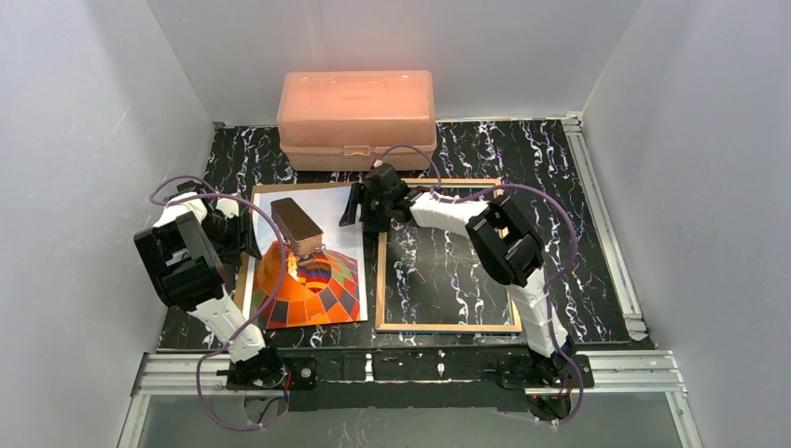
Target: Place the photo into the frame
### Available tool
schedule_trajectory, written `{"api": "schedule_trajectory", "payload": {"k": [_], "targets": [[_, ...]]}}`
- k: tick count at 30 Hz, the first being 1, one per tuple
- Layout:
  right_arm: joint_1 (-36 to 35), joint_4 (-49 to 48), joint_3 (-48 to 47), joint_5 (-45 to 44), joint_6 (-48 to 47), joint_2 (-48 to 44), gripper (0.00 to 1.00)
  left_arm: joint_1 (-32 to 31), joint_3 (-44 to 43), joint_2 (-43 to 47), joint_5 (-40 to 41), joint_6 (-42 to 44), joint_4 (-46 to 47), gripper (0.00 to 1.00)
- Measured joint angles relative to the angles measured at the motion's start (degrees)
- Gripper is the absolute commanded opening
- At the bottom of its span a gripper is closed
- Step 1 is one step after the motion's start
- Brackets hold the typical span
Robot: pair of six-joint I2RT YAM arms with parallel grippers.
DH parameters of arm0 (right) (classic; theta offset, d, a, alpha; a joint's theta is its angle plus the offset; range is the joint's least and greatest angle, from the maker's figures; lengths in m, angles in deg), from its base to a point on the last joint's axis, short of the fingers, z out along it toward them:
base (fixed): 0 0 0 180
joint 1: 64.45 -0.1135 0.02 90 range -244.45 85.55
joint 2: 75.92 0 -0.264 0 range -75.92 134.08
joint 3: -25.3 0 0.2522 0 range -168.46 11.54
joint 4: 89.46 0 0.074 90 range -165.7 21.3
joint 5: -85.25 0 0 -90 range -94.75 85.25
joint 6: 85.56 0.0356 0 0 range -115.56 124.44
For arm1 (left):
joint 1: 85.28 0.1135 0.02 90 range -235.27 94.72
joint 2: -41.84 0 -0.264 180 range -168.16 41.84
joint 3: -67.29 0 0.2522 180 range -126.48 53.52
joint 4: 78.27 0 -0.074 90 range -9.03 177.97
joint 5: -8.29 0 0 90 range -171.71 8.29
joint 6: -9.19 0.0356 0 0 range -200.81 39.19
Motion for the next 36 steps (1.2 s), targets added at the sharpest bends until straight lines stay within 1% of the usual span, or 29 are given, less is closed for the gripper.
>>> {"api": "schedule_trajectory", "payload": {"k": [11, 17, 19, 23, 26, 30, 32, 36], "targets": [[0.15, -1.95, 4.63, 3.17, 1.44, -4.94, 0.79, -0.02, 0.0, 0.0, 0.33, 0.68, -0.02, 0.56], [0.15, -3.98, 5.57, 4.96, 1.42, -7.8, 0.76, -0.02, 0.0, 0.0, 0.33, 0.92, -0.07, 0.55], [0.17, -6.64, 7.08, 6.58, 1.62, -8.66, 0.76, -0.02, -0.02, -0.02, 0.33, 1.07, -0.09, 0.55], [-0.07, -16.33, 11.3, 13.38, 3.76, -9.53, 0.76, -0.04, -0.02, -0.02, 0.39, 1.44, -0.13, 0.54], [-0.37, -24.96, 13.46, 19.12, 7.28, -9.51, 0.76, -0.04, -0.04, -0.02, 0.44, 1.66, -0.17, 0.54], [-0.72, -34.73, 14.58, 24.24, 11.63, -9.51, 0.76, -0.04, -0.04, -0.02, 0.46, 1.95, -0.22, 0.54], [-0.96, -38.14, 14.88, 25.79, 12.9, -9.51, 0.75, -0.04, -0.04, -0.02, 0.5, 2.03, -0.22, 0.54], [-1.07, -42.12, 15.52, 27.8, 14.6, -9.51, 0.71, -0.07, -0.04, -0.02, 0.7, 2.36, -0.22, 0.54]]}}
